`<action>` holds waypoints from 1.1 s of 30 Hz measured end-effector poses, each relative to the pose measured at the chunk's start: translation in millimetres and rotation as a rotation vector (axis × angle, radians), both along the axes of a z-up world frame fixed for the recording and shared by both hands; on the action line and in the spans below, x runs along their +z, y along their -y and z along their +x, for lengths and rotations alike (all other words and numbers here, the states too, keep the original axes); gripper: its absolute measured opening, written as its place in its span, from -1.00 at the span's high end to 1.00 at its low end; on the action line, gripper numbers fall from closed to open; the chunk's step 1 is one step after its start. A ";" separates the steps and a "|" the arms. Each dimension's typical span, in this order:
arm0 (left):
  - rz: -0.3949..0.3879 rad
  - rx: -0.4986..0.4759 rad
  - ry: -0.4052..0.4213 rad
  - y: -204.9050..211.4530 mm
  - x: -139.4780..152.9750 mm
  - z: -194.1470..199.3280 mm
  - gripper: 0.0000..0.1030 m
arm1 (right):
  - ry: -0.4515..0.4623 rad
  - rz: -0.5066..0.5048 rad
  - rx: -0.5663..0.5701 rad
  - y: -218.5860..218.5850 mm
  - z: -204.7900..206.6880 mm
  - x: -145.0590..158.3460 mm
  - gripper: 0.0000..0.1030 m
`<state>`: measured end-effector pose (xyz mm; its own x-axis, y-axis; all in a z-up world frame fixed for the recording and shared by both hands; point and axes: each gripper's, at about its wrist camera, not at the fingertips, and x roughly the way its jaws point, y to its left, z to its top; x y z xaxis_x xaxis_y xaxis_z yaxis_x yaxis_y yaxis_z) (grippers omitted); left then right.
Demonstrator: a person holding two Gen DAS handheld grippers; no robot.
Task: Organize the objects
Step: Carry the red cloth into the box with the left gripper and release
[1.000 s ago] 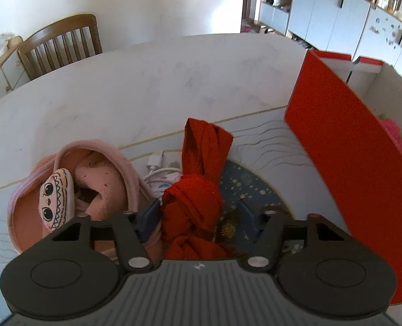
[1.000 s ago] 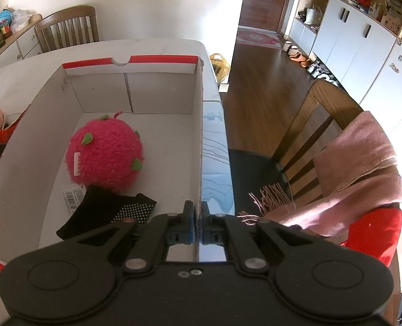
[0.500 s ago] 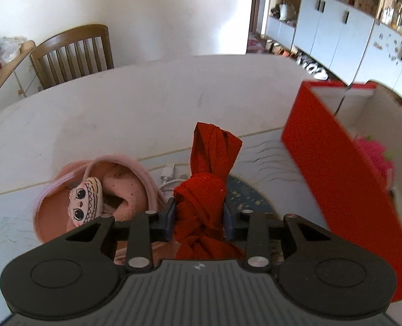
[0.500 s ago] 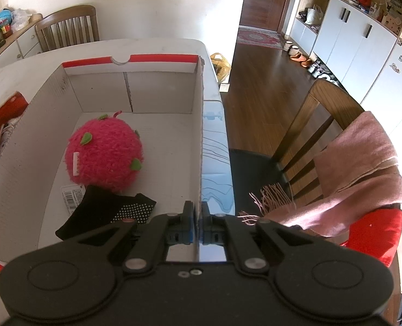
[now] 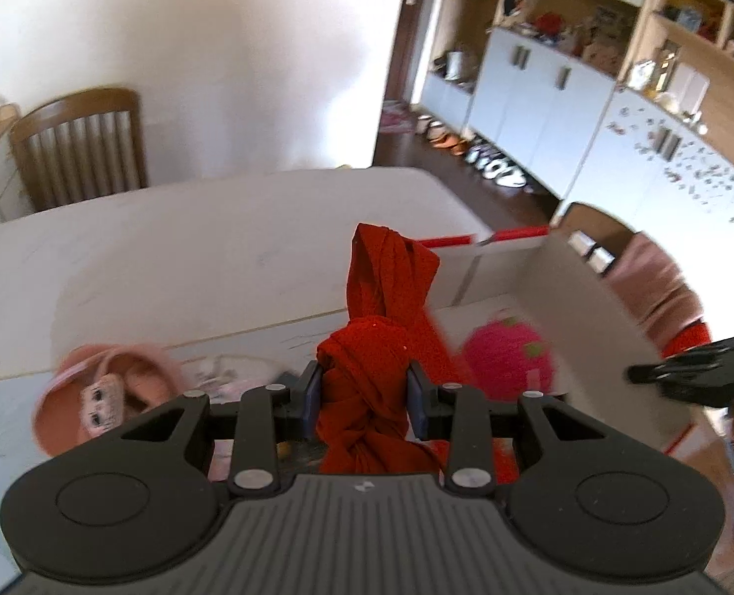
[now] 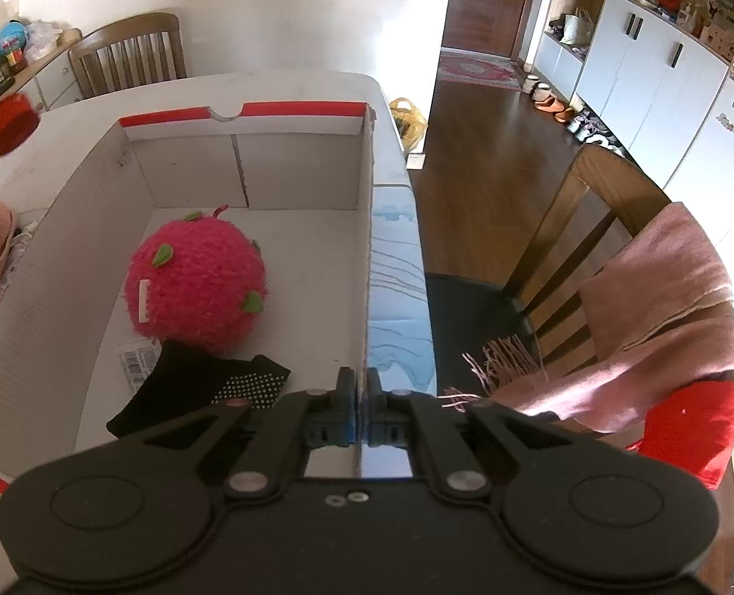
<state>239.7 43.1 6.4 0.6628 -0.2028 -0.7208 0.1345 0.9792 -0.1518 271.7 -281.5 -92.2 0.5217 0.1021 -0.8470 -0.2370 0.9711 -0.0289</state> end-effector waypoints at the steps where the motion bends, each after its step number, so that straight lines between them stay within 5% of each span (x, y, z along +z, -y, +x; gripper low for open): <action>1: -0.010 -0.018 0.005 7.3 4.8 -0.2 0.37 | 0.000 -0.001 0.002 -0.6 -0.2 -0.1 0.96; 11: -0.039 -0.182 -0.005 90.4 11.2 17.2 0.37 | 0.005 -0.002 0.012 -2.0 0.1 -1.5 0.95; 21: 0.010 -0.297 -0.099 164.7 -37.0 32.4 0.37 | 0.005 0.007 0.013 -0.9 0.8 -3.7 0.96; 33: 0.023 -0.371 -0.247 190.7 -87.6 53.6 0.37 | 0.006 0.013 0.010 -1.9 1.5 -4.1 0.96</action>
<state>293.3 -147.6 -81.2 0.3553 -0.3770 -0.8554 0.4401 0.8748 -0.2028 273.2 -279.6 -96.4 0.5257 0.1178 -0.8425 -0.2463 0.9690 -0.0181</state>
